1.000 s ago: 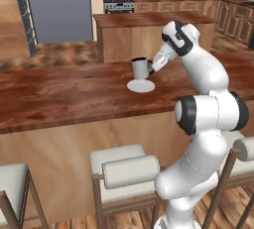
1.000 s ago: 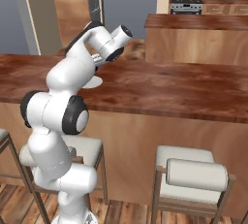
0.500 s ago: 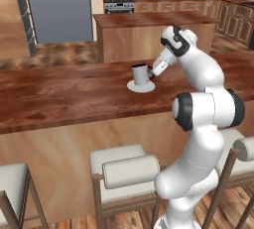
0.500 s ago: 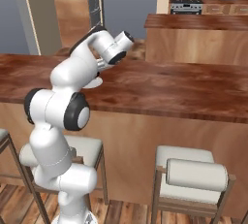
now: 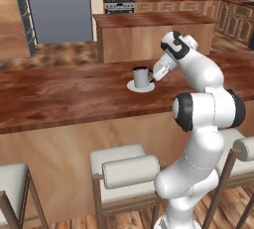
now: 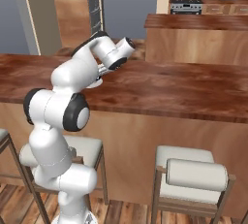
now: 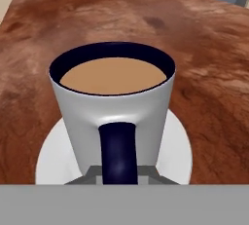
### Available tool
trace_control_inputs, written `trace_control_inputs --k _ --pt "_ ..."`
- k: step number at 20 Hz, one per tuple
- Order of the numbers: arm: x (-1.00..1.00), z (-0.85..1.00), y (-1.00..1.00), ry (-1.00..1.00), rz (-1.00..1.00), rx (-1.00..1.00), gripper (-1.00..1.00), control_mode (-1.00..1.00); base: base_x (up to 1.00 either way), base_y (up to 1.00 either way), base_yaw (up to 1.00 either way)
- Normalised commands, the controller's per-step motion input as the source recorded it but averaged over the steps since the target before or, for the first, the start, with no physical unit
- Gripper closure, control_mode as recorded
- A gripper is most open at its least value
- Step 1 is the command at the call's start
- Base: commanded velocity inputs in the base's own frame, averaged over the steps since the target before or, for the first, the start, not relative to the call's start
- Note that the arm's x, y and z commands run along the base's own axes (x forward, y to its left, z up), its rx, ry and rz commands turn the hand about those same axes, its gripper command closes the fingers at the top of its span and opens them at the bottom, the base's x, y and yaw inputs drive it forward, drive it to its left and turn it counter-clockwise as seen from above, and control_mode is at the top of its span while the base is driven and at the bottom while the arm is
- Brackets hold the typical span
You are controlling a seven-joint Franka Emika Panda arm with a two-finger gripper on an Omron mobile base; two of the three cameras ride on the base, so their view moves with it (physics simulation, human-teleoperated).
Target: Pick the cup of tea, navigate to the dining table, and place it on the saucer.
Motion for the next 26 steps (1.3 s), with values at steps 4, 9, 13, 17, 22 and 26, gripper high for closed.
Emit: trace_control_inputs --k 4,9,13,17,22,26 --pt "0.15 0.06 0.00 -0.03 0.00 0.03 1.00 -1.00 0.00 0.00 0.00" --pt "0.00 0.00 0.00 -0.02 0.03 0.00 1.00 -1.00 0.00 0.00 0.00" --pt "0.00 0.00 0.00 0.00 0.01 0.02 1.00 -1.00 0.00 0.00 0.00" --pt "-0.01 0.00 0.00 0.00 0.00 0.07 1.00 -1.00 0.00 0.00 0.00" --pt "-0.01 0.00 0.00 0.00 0.00 0.07 1.00 -1.00 0.00 0.00 0.00" --pt "-0.04 0.00 0.00 0.00 0.00 0.04 1.00 -1.00 0.00 0.00 0.00"
